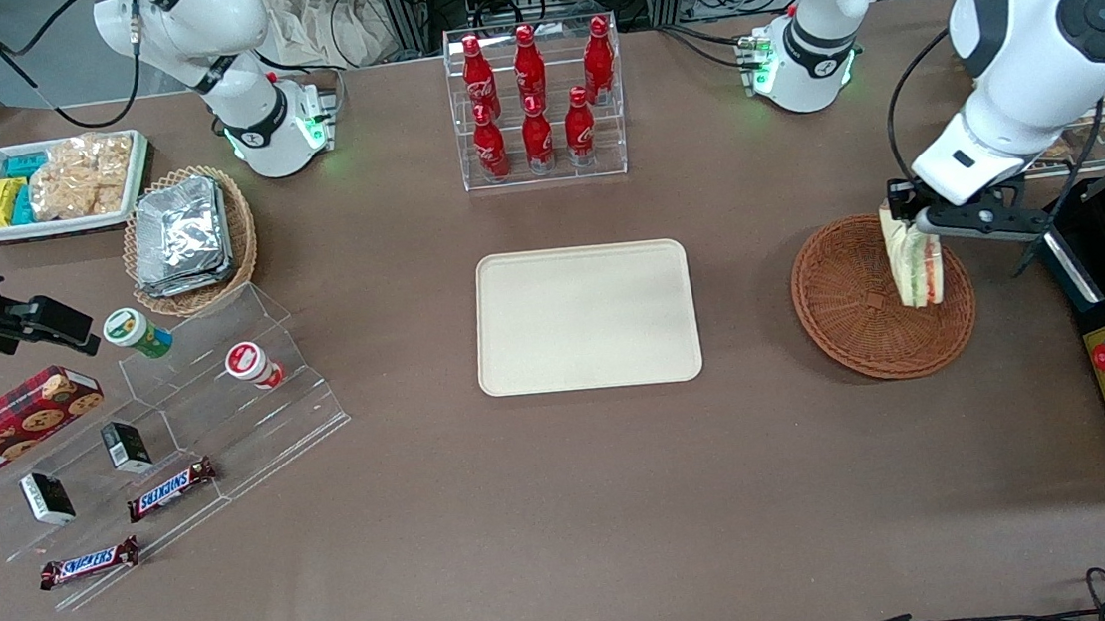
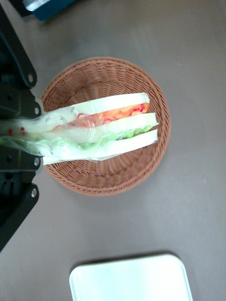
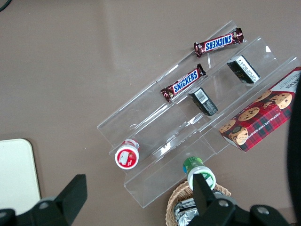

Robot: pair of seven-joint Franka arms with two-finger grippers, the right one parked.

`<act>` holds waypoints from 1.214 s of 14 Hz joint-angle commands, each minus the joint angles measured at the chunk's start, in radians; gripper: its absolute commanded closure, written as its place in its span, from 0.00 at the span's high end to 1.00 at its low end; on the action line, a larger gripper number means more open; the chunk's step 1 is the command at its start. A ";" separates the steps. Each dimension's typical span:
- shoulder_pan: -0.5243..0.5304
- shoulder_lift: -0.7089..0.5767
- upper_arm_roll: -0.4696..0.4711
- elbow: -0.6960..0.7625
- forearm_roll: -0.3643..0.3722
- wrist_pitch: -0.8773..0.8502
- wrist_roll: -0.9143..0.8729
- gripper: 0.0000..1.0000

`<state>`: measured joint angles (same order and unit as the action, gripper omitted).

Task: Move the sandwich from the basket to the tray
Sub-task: 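Carry the held sandwich over to the cream tray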

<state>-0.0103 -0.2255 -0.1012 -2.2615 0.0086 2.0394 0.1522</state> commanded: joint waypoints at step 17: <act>-0.457 0.239 0.008 0.149 -0.006 0.116 -0.410 0.15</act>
<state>-0.4184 -0.0495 -0.1048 -2.1754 0.0036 2.1493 -0.1959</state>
